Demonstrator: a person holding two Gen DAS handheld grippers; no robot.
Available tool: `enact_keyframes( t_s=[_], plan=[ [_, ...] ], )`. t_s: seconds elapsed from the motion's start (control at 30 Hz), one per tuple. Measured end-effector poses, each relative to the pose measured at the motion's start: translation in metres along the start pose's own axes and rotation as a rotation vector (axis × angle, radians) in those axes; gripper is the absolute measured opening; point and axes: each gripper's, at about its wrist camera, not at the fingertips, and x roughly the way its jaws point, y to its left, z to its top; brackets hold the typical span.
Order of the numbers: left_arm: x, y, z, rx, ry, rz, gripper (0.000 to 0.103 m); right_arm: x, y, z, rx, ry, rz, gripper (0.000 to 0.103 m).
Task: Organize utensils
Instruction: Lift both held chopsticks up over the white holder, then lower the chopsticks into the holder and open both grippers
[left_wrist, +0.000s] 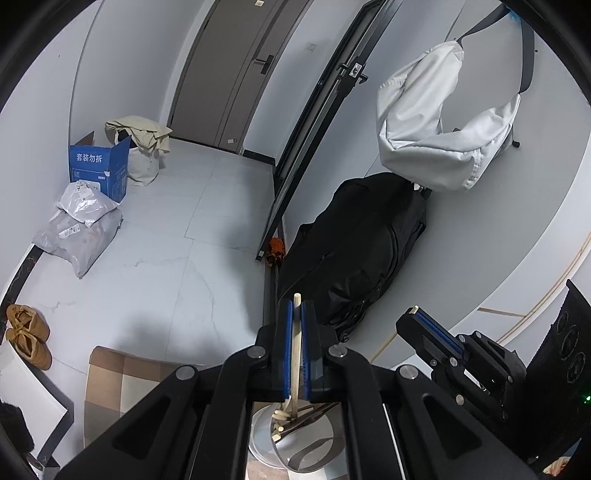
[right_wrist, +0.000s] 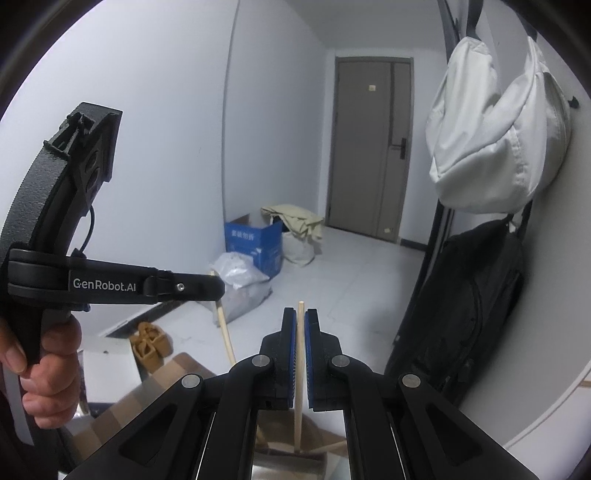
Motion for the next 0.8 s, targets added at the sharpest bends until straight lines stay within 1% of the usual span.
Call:
enact_keyframes(
  t_s=[0.23, 0.4, 0.47, 0.6, 0.63, 0.67, 0.7, 0.73, 0.8],
  plan=[
    [0.002, 0.003, -0.008, 0.009, 0.03, -0.003, 0.0, 0.005, 0.006, -0.009, 0.002, 0.041, 0.033, 0.003],
    [0.004, 0.005, -0.019, 0.031, 0.078, -0.009, 0.0, 0.014, 0.01, -0.019, -0.003, 0.089, 0.046, 0.004],
    [0.005, 0.006, -0.023, 0.036, 0.099, -0.013, 0.0, 0.017, 0.008, -0.027, 0.02, 0.118, 0.054, 0.004],
    [0.009, 0.013, -0.028, 0.009, 0.163, -0.032, 0.002, 0.022, 0.003, -0.039, 0.078, 0.159, 0.078, 0.007],
    [0.01, 0.015, -0.029, -0.002, 0.179, -0.035, 0.003, 0.022, 0.002, -0.042, 0.091, 0.164, 0.077, 0.007],
    [0.01, 0.016, -0.029, -0.006, 0.186, -0.027, 0.01, 0.021, -0.001, -0.045, 0.113, 0.172, 0.074, 0.01],
    [0.007, 0.017, -0.03, -0.006, 0.184, -0.018, 0.019, 0.019, -0.002, -0.046, 0.127, 0.174, 0.069, 0.014],
    [0.004, 0.017, -0.031, -0.006, 0.176, -0.011, 0.022, 0.016, -0.004, -0.048, 0.149, 0.174, 0.065, 0.02],
    [-0.004, 0.018, -0.032, -0.005, 0.152, -0.003, 0.034, 0.008, -0.007, -0.049, 0.174, 0.163, 0.054, 0.021]
  ],
)
